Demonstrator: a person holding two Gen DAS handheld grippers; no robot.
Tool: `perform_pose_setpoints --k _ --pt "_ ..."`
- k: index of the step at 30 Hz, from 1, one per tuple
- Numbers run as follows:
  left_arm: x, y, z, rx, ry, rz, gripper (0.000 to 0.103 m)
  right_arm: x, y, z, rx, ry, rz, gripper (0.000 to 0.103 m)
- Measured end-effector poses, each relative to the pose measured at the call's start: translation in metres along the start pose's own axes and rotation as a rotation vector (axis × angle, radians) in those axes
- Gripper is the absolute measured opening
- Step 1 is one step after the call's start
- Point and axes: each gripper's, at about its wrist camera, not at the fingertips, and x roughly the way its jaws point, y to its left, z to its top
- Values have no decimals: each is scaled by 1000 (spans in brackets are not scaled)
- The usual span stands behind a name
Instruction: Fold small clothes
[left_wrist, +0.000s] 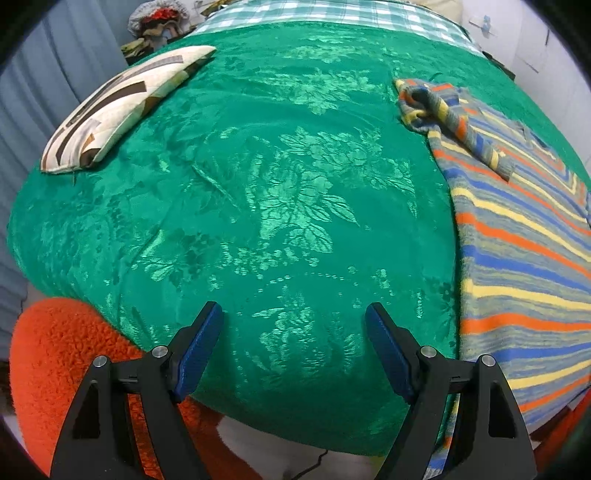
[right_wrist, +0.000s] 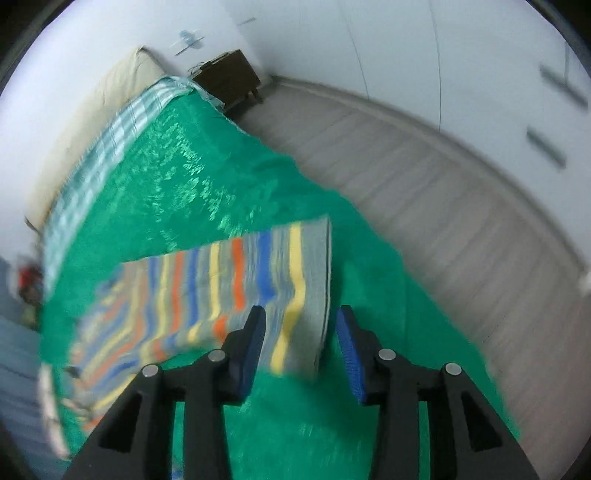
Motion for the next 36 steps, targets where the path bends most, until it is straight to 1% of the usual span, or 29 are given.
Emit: perform_pose_setpoints --k 3,4,5,6,7,8,9,10,11,12,13,14,16,18,20,21,22,23,24,25,26,27,29,30,32,34,35,36 --pt "2 -6 -1 28 2 8 81 9 -16 -10 80 30 50 41" --pt "2 -8 -2 38 2 12 81 11 -17 -10 87 32 52 41" --pt "2 -9 -3 47 1 19 81 15 -17 -9 74 39 54 34" --pt "1 -10 -3 52 -1 25 81 16 -15 -10 51 45 50 7" --pt "0 -9 -4 54 -4 29 81 17 -11 -8 19 46 17 4" --pt "-2 -8 -4 51 -9 32 81 15 -7 -8 -11 31 -32 4" --pt "-3 -6 -5 44 -12 33 81 9 -3 -7 -65 -2 -152 4" --pt "-3 -4 -5 34 -12 30 82 6 1 -8 -100 -22 -218 2" --pt "-2 -2 -4 26 -7 25 82 6 2 -9 -133 -39 -303 0" --pt "-1 -2 -4 23 -2 24 82 8 2 -10 -159 -47 -350 0" --pt "0 -2 -4 26 5 27 82 11 -1 -11 -163 -40 -351 0" --pt "0 -3 -3 32 8 31 82 10 -5 -12 -146 -45 -330 0" --pt "-6 -6 -1 58 3 31 81 -1 -7 -15 -134 -87 -318 0" --pt "-23 -13 5 99 -32 15 81 -15 1 -25 -174 -127 -347 14" --pt "-47 -26 16 171 -90 -13 82 -32 15 -41 -230 -169 -323 44" --pt "-58 -35 23 212 -120 -31 84 -41 22 -52 -259 -194 -309 56" --pt "-71 -46 34 262 -155 -56 86 -47 29 -59 -285 -212 -299 59" --pt "-86 -62 46 324 -202 -87 93 -54 38 -72 -321 -229 -286 61" --pt "-96 -76 56 372 -242 -113 99 -58 48 -87 -360 -237 -264 61" --pt "-107 -96 69 437 -293 -155 100 -62 61 -106 -401 -234 -217 61" --pt "-110 -112 79 485 -314 -188 100 -64 73 -118 -421 -223 -180 61" --pt "-109 -128 88 531 -318 -220 100 -63 87 -138 -449 -198 -117 61" --pt "-92 -170 107 642 -295 -285 100 -58 105 -165 -484 -167 -44 61" --pt "-81 -188 113 693 -280 -295 100 -51 117 -184 -512 -138 1 61" --pt "-50 -222 124 778 -232 -292 99 -38 130 -206 -551 -107 34 61" --pt "-15 -242 135 794 -180 -274 95 -19 139 -226 -594 -46 34 61" --pt "5 -246 142 771 -127 -273 88 -14 140 -233 -613 -23 30 61" --pt "23 -246 148 743 -68 -292 86 -12 142 -238 -638 -10 27 61"
